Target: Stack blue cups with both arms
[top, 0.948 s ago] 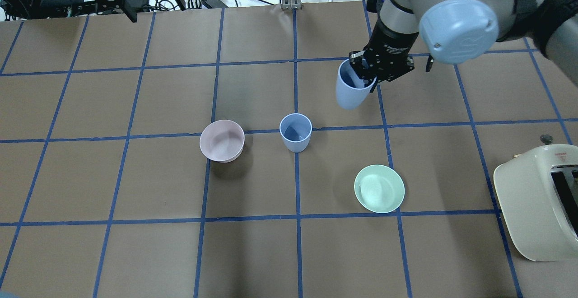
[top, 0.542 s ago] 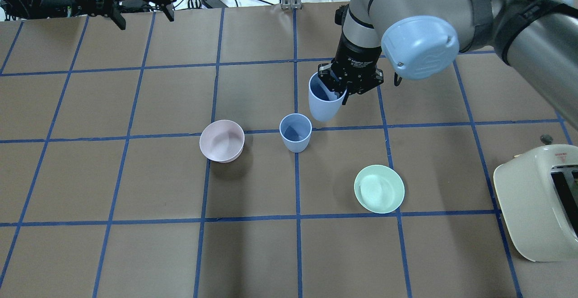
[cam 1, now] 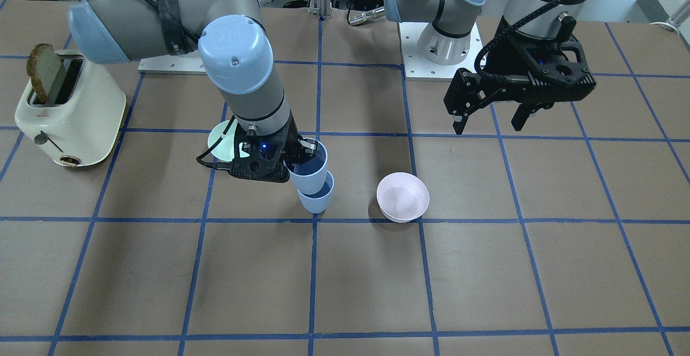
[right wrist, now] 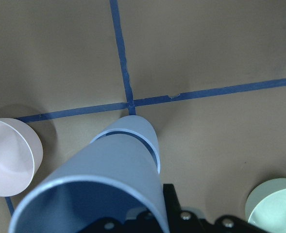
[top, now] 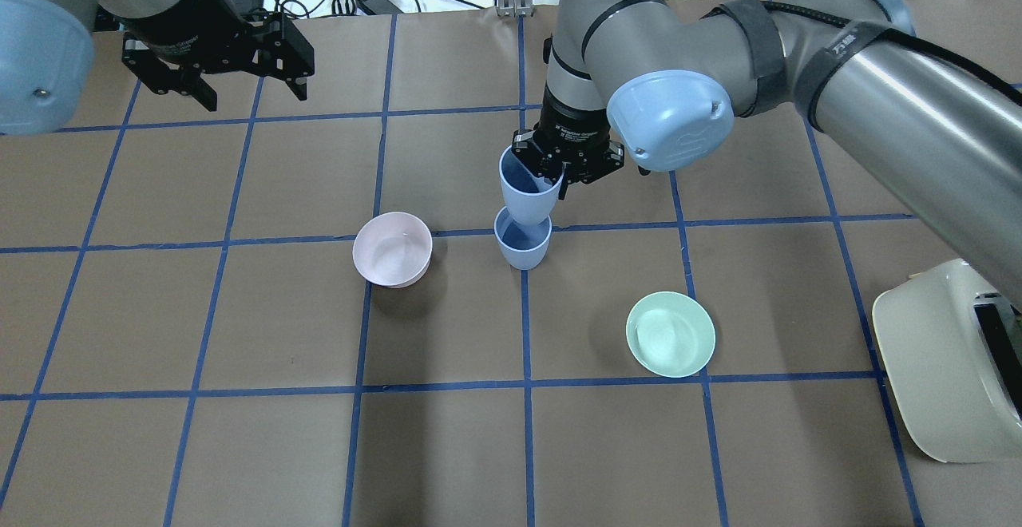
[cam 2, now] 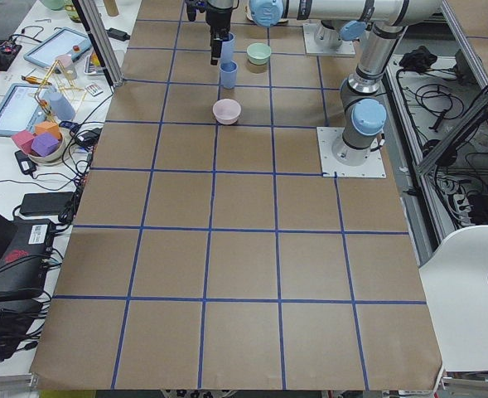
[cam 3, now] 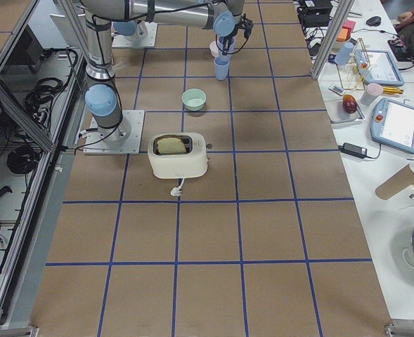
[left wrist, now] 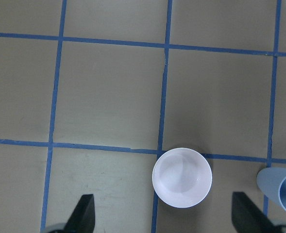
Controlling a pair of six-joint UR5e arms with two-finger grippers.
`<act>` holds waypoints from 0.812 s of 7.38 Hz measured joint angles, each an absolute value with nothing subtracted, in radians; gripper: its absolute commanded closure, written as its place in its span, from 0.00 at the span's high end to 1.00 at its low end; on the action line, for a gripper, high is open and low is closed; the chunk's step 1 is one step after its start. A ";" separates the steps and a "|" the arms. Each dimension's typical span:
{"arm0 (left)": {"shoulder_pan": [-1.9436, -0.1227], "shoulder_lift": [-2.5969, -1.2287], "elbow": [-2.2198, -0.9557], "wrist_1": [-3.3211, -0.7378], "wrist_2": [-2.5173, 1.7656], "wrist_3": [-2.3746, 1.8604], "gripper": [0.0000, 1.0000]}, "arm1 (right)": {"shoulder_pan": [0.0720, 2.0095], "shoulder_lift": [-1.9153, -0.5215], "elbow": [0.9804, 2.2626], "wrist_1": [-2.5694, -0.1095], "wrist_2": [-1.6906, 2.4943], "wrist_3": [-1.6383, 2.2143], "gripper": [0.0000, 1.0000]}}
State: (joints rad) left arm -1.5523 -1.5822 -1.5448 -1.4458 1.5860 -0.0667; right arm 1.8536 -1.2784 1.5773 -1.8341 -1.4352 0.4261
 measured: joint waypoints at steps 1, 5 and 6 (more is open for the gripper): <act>-1.552 -1.585 -1.528 -1.502 1.583 -0.066 1.00 | 1.859 -1.272 1.577 -1.840 -1.436 0.433 0.00; -1.552 -1.584 -1.504 -1.572 1.583 -0.066 1.00 | 1.862 -1.257 1.580 -1.845 -1.436 0.437 0.02; -1.552 -1.581 -1.504 -1.570 1.584 -0.066 1.00 | 1.862 -1.257 1.582 -1.845 -1.436 0.436 0.10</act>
State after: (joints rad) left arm -1.5524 -1.5815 -1.5035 -1.5703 1.5841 -0.0660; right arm 1.8622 -1.2569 1.5816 -1.8453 -1.4358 0.4362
